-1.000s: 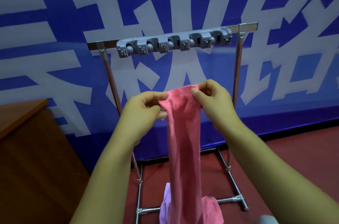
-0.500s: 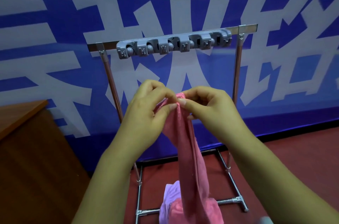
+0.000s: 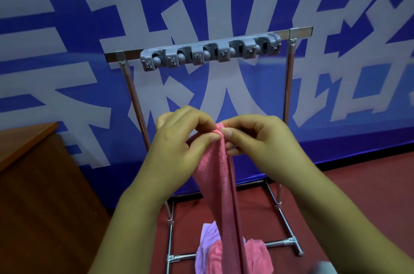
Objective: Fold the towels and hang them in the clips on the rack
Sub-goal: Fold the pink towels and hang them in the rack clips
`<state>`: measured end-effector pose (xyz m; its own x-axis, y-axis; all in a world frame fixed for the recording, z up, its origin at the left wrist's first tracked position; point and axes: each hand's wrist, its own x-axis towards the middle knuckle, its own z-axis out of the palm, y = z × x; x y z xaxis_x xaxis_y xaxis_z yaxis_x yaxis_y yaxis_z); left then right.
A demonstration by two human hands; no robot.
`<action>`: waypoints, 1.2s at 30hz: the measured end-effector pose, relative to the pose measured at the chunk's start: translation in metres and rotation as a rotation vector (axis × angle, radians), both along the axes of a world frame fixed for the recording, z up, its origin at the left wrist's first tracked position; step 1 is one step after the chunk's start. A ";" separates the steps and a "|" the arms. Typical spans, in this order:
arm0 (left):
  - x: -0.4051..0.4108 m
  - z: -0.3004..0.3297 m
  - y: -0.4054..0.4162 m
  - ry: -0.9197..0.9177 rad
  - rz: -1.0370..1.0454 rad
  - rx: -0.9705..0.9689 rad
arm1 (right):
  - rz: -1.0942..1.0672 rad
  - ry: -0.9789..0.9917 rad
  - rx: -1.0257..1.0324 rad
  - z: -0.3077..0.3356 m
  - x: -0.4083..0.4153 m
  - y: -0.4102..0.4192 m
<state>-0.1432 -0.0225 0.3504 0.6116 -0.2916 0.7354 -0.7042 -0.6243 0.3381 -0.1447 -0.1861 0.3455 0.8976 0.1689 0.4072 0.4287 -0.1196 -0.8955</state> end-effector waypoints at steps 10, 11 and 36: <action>-0.008 0.002 -0.001 0.022 -0.014 -0.048 | -0.030 -0.072 -0.111 -0.003 -0.004 -0.002; -0.008 0.001 -0.001 0.050 0.001 -0.069 | 0.011 -0.066 -0.088 -0.002 -0.006 -0.003; -0.004 -0.012 0.032 0.340 -0.220 -0.085 | 0.116 -0.010 0.094 -0.016 0.008 -0.021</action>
<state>-0.1474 0.0090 0.3382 0.7538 -0.3898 0.5290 -0.6570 -0.4313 0.6183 -0.1364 -0.2068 0.3296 0.8702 0.2321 0.4347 0.4436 0.0150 -0.8961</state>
